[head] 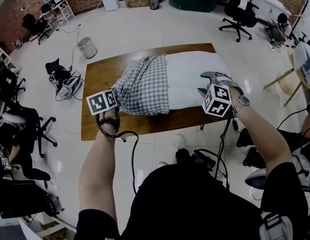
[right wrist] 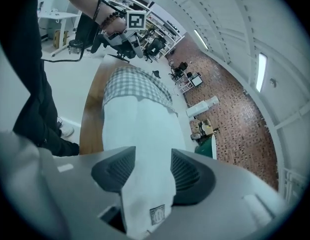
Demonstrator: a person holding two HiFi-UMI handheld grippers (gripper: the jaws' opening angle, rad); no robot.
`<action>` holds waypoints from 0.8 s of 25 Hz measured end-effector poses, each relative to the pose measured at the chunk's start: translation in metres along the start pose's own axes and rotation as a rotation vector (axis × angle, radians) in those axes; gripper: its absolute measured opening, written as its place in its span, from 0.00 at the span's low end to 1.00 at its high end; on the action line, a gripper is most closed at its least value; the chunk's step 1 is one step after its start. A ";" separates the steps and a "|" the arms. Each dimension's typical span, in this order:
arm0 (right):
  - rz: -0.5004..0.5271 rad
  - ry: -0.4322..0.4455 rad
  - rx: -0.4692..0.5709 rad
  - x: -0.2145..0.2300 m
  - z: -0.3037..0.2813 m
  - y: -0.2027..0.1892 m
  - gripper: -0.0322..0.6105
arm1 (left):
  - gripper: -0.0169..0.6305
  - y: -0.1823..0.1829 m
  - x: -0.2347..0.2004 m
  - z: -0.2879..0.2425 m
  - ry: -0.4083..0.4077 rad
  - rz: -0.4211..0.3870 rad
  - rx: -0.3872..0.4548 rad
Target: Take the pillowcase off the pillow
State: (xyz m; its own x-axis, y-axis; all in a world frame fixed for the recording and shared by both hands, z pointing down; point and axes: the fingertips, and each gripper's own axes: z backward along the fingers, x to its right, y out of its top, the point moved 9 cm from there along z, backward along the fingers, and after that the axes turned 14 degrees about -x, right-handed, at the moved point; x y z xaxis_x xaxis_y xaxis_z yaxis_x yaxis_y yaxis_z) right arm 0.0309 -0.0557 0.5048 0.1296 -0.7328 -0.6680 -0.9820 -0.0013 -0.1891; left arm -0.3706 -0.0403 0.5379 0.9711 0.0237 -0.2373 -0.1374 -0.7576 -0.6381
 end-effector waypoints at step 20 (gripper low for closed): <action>-0.002 0.044 0.071 0.107 -0.034 0.031 0.39 | 0.26 0.105 0.088 -0.029 -0.041 -0.363 -0.050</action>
State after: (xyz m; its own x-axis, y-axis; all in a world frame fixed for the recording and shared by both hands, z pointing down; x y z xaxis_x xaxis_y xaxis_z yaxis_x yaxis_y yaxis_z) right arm 0.0095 -0.1568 0.4519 0.1240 -0.7622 -0.6353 -0.9693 0.0441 -0.2420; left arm -0.2939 -0.1366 0.4718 0.9462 0.3221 -0.0313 0.2255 -0.7257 -0.6500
